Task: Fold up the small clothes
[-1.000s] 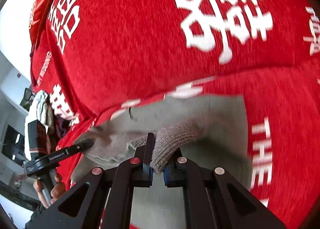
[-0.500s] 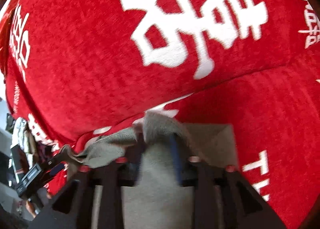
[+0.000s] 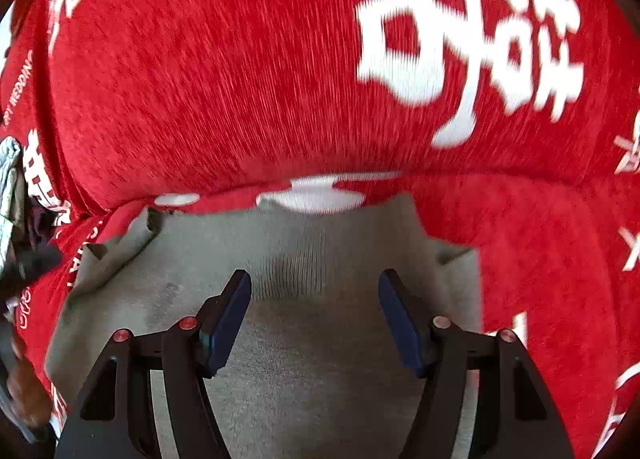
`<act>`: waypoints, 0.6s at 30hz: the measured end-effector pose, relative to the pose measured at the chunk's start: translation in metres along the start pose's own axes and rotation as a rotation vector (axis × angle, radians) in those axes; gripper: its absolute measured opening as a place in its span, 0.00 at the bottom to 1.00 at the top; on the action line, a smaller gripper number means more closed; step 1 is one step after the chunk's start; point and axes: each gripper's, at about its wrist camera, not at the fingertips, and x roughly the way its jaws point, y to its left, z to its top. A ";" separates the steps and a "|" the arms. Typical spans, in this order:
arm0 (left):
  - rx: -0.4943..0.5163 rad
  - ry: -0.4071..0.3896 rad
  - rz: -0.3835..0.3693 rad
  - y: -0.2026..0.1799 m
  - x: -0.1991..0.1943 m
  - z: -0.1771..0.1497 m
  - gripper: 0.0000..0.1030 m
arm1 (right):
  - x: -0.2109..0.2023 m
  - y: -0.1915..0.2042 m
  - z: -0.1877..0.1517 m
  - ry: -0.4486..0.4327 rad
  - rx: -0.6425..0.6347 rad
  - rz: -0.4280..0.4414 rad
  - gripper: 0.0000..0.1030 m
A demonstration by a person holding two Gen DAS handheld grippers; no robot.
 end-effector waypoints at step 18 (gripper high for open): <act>-0.243 -0.018 0.176 0.099 -0.011 -0.001 0.89 | -0.006 -0.025 -0.011 -0.024 0.060 -0.070 0.68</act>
